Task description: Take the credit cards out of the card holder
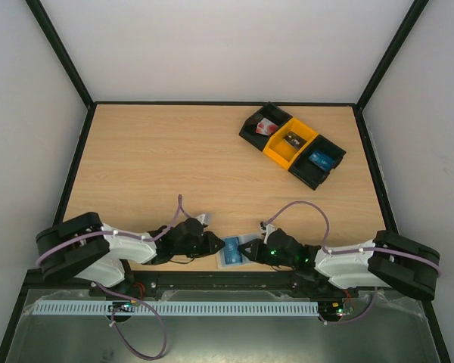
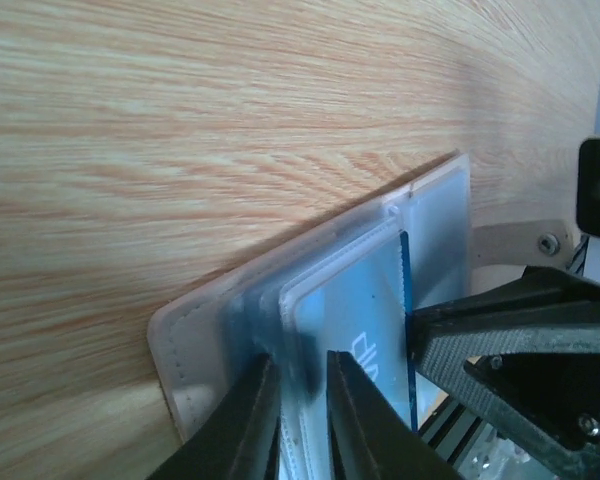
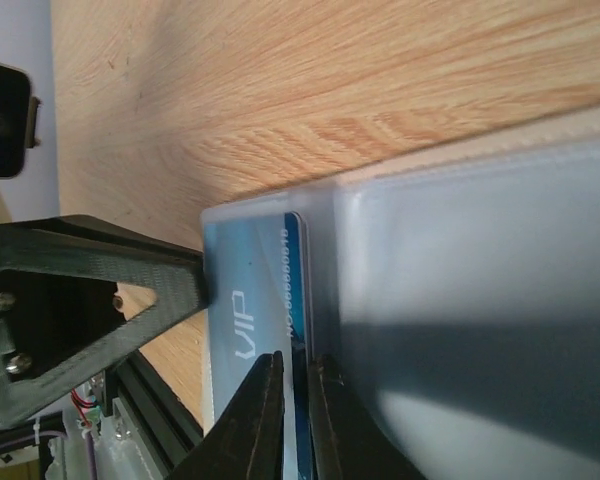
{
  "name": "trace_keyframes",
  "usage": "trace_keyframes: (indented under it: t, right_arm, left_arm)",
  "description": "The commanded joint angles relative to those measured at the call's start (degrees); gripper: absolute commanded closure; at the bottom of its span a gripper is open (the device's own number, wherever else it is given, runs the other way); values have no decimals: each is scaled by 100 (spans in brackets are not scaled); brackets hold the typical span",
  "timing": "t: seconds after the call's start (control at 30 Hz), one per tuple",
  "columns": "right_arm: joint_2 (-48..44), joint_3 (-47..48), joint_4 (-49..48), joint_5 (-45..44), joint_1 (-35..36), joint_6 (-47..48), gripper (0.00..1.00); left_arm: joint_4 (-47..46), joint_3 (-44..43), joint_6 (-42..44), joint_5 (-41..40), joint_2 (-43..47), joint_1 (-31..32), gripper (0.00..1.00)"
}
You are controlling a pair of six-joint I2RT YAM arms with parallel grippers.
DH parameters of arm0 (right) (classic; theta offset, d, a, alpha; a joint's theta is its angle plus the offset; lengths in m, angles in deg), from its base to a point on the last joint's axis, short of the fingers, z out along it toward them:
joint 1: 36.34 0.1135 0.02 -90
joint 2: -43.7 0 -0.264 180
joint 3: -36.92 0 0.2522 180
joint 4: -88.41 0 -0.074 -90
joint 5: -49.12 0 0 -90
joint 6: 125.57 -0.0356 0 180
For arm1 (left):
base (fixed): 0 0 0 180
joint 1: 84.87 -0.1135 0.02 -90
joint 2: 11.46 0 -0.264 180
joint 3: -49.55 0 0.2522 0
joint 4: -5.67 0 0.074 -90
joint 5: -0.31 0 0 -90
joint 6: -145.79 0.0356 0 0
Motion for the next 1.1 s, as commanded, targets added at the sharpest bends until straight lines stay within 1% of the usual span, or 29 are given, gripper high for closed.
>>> trace_keyframes:
  t: [0.0, 0.03, 0.07, 0.2, 0.3, 0.4, 0.53, 0.63, 1.0, 1.03, 1.07]
  right_arm:
    - [-186, -94, 20, -131, 25, -22, 91]
    - [-188, -109, 5, -126, 24, -23, 91]
    - [-169, -145, -59, -96, 31, -53, 91]
    - [-107, -330, -422, -35, 28, -182, 94]
    - [-208, -313, -358, -84, 30, -146, 94]
    - [-340, -344, -363, -159, 26, -121, 98]
    - [-562, -504, -384, -270, 24, -157, 98]
    - [-824, -594, -142, -379, 31, -81, 98]
    - [-1923, -464, 1549, -775, 31, 36, 98]
    - [-1957, -433, 1607, -779, 28, 66, 95]
    - [-1963, -386, 1674, -795, 25, 101, 89]
  left_arm:
    - [-701, 77, -33, 202, -461, 89, 92]
    - [-844, 91, -59, 252, -560, 92, 97]
    - [-966, 120, -78, 267, -647, 84, 97]
    - [-811, 176, -84, 153, -726, 9, 97]
    - [-667, 258, -59, 74, -646, -34, 97]
    - [-620, 321, -35, 58, -594, -41, 97]
    - [-537, 332, 153, 4, -525, -53, 97]
    - [-341, 266, 404, -57, -542, -97, 97]
    - [-208, 176, 770, -42, -766, -231, 97]
    - [-181, 157, 787, -39, -786, -241, 97]
    - [-157, 141, 812, -46, -808, -246, 97]
